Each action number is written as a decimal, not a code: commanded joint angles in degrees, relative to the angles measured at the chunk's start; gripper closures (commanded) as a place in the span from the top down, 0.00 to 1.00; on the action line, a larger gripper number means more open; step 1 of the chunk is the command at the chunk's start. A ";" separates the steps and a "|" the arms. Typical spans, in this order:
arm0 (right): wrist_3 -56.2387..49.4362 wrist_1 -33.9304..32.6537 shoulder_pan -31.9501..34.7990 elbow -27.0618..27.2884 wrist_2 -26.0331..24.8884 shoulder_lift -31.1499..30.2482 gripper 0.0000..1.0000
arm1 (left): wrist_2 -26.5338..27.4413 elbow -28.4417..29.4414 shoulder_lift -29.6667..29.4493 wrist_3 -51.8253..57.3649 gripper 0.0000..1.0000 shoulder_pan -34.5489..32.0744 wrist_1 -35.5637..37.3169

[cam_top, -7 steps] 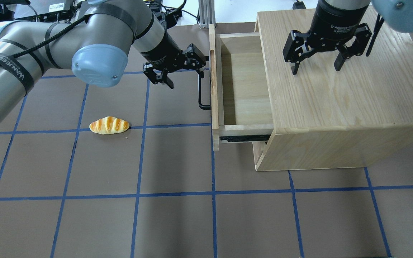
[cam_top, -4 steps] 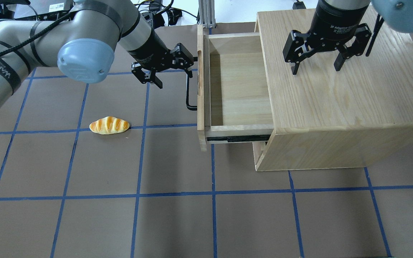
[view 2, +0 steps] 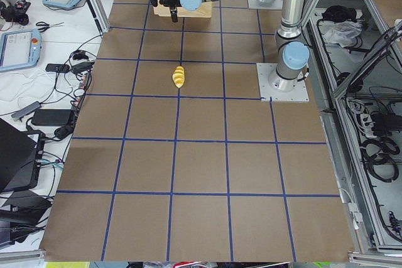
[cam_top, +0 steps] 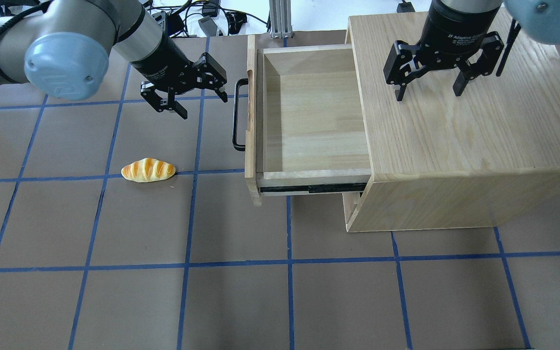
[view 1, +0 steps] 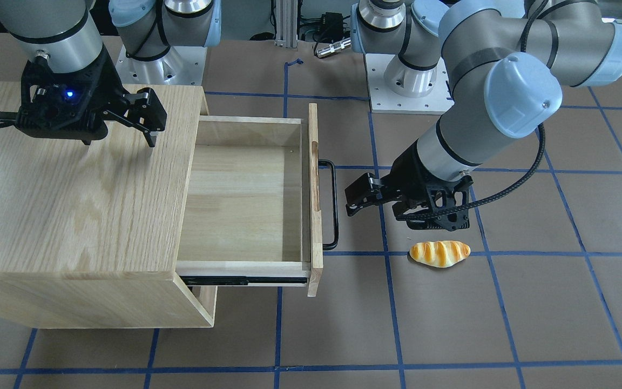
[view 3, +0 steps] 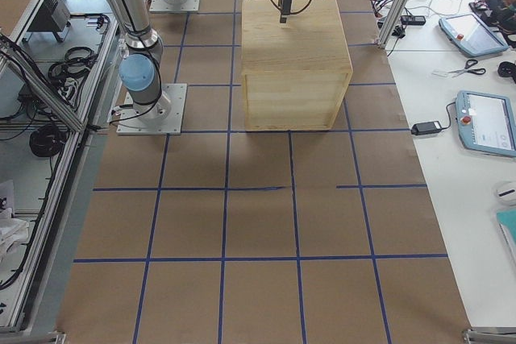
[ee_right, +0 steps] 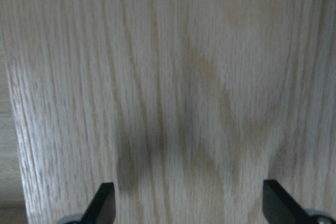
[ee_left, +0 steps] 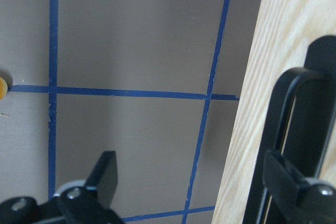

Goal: Open upper drawer

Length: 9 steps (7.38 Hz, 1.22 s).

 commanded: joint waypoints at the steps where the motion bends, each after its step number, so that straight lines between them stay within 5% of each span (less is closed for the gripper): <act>1: 0.02 0.00 0.01 0.00 0.00 0.00 1.00 | 9.58 2.92 4.11 3.51 1.00 1.20 -9.20; 3: 0.02 0.00 0.01 0.08 0.00 0.00 1.00 | 16.84 6.18 9.91 8.10 1.00 1.30 -18.46; 5: 0.02 0.00 0.01 0.00 0.00 0.00 1.00 | 19.56 5.85 13.79 8.02 1.00 0.86 -18.23; 9: -0.07 0.00 0.01 0.08 0.00 0.00 1.00 | 20.54 5.31 12.58 8.81 1.00 0.86 -11.93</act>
